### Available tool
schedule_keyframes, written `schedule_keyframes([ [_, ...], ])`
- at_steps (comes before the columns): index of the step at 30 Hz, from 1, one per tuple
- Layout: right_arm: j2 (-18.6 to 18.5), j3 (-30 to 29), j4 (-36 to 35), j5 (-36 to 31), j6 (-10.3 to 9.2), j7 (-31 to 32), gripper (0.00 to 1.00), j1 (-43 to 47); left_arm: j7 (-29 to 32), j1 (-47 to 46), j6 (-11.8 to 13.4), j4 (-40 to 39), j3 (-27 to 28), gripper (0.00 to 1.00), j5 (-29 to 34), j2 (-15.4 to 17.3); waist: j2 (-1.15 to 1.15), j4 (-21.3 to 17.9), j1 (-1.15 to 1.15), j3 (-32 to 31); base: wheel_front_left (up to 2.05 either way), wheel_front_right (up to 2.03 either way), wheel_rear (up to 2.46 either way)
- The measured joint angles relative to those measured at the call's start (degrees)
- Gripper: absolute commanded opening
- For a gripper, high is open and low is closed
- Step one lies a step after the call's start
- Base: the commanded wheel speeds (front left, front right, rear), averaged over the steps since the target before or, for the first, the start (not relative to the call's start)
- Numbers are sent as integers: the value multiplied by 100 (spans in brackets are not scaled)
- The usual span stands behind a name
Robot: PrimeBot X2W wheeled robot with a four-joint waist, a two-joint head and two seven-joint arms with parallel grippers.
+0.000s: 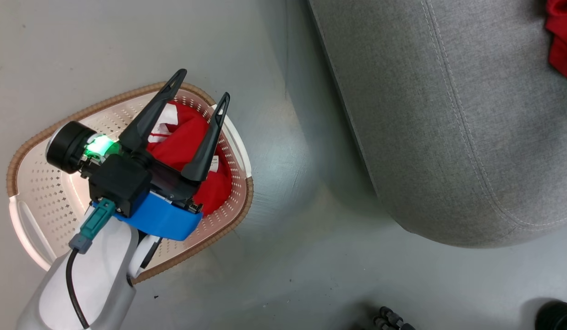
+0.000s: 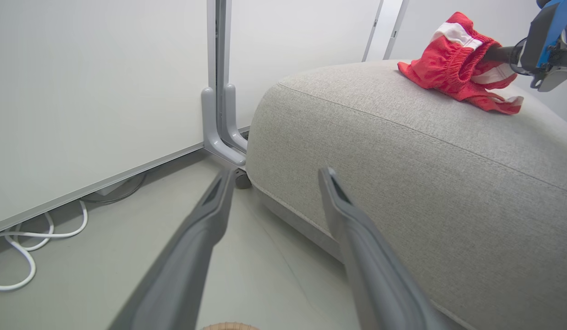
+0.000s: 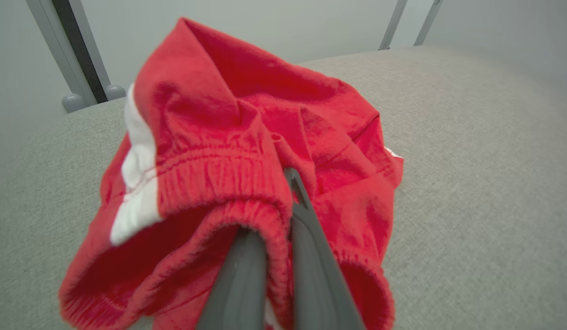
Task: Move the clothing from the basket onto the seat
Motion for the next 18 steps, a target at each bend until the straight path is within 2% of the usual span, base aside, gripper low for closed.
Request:
schedule_keyframes([
  [5,67,-81,-1,-118,0,0,0,-17,0,-29,0,26,2,100,-1,-9,0,8,0,-27,0,0,0],
  [6,69,-93,-3,-125,0,0,20,-18,0,-30,0,33,2,100,-1,-12,0,12,0,-37,0,0,0],
  [7,69,-103,-9,-136,0,0,69,-18,1,-30,0,37,2,100,-1,-19,0,17,0,-45,0,0,0],
  [8,69,-109,-18,-153,0,0,100,-18,0,-31,0,40,2,100,-1,-25,0,22,0,-51,0,0,0],
  [18,123,-57,-14,-175,0,0,100,-14,0,-31,0,77,8,100,-8,-64,0,53,0,-106,0,0,0],
])
